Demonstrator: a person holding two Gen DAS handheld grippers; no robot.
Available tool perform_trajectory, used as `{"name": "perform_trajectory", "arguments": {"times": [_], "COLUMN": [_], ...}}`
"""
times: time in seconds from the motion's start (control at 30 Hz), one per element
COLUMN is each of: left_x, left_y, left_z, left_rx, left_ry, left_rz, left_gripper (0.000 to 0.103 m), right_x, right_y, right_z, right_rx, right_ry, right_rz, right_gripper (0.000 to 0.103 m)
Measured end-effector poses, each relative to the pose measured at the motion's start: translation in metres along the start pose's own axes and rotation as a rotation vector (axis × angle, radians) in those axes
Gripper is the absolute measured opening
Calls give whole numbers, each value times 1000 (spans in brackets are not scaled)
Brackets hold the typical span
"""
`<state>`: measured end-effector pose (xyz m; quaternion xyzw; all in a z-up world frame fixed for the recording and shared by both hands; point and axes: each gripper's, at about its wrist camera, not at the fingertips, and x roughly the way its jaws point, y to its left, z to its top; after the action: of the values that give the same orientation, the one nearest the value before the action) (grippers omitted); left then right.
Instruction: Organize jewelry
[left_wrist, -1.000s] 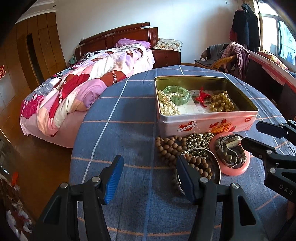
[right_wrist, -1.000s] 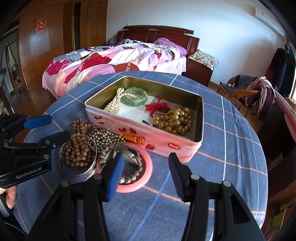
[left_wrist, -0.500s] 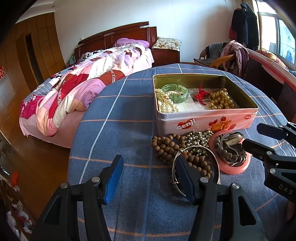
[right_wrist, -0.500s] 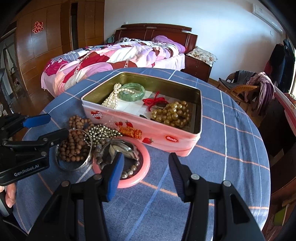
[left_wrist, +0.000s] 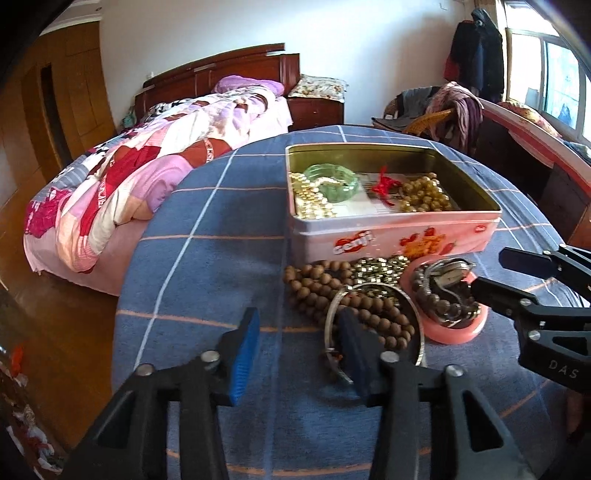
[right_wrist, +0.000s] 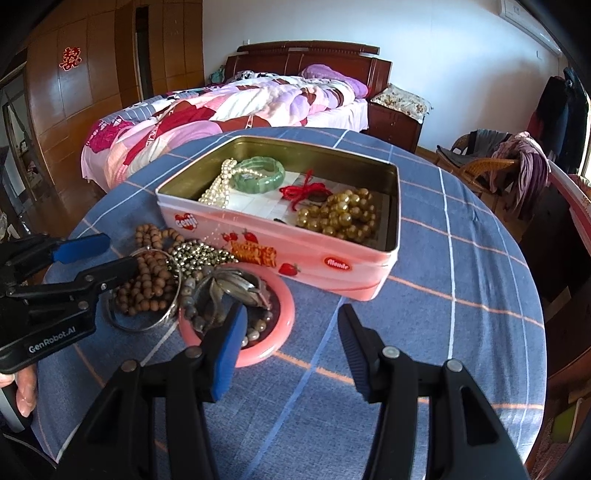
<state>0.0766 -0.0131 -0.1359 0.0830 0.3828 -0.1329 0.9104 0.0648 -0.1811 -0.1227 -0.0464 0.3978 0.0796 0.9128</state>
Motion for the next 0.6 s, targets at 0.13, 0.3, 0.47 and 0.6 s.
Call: {"name": "perform_trajectory", "arguments": {"times": [0.13, 0.3, 0.47, 0.6], "left_x": [0, -3, -17, -27], "left_y": [-7, -10, -6, -6], "left_z": [0, -2, 4, 10], "left_rx": [16, 27, 2, 6], "left_ry": [3, -7, -49, -77], "left_rz": [-52, -63, -92, -88], "left_gripper": [12, 4, 4, 4], "right_x": [0, -1, -3, -3], "right_y": [-4, -6, -10, -11], "right_z": [0, 0, -1, -1], "right_rx": [17, 33, 54, 58], "right_ry": [3, -3, -10, -12], "right_rz": [10, 15, 17, 16], "right_gripper": [55, 55, 56, 56]}}
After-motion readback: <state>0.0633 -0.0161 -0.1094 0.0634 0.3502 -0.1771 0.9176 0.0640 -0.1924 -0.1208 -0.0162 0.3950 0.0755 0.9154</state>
